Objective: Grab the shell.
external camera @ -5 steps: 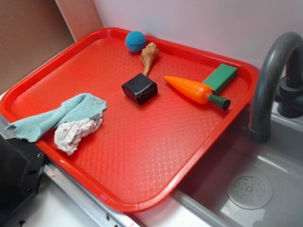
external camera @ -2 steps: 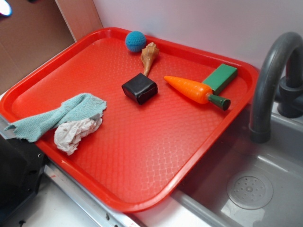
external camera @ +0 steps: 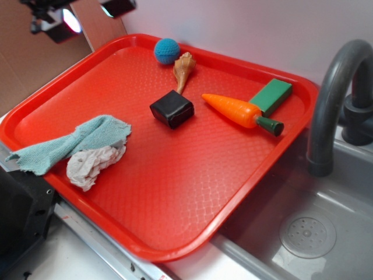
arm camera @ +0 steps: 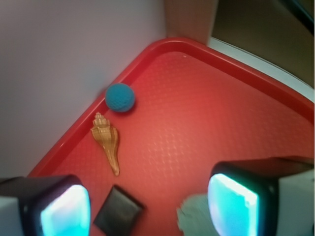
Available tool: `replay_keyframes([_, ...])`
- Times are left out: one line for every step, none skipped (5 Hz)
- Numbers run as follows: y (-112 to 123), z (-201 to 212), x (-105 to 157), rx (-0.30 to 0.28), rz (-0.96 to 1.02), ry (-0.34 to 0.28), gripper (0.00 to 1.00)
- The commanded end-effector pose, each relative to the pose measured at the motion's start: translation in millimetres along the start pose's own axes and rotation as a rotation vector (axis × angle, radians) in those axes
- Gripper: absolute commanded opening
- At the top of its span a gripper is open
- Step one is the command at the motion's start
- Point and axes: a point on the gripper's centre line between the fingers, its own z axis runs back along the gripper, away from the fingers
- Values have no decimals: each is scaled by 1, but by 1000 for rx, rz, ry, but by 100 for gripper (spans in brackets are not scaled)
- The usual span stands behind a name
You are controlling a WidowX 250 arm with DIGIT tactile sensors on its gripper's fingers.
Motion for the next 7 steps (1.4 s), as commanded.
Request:
replay_keyframes([-37,-36,12,-5,-39,-11,100])
replay_keyframes([-44,-55,15,-4,-57,-5,100])
replay_keyframes([-49,-76,12,4,-92,-10,100])
replay_keyframes([-49,-92,18,22,-104,-19,100])
replay_keyframes([-49,-106,23,58,-122,-46,100])
replay_keyframes([-52,-117,27,72,-139,-45,100])
replay_keyframes([-51,-131,31,102,-163,-55,100])
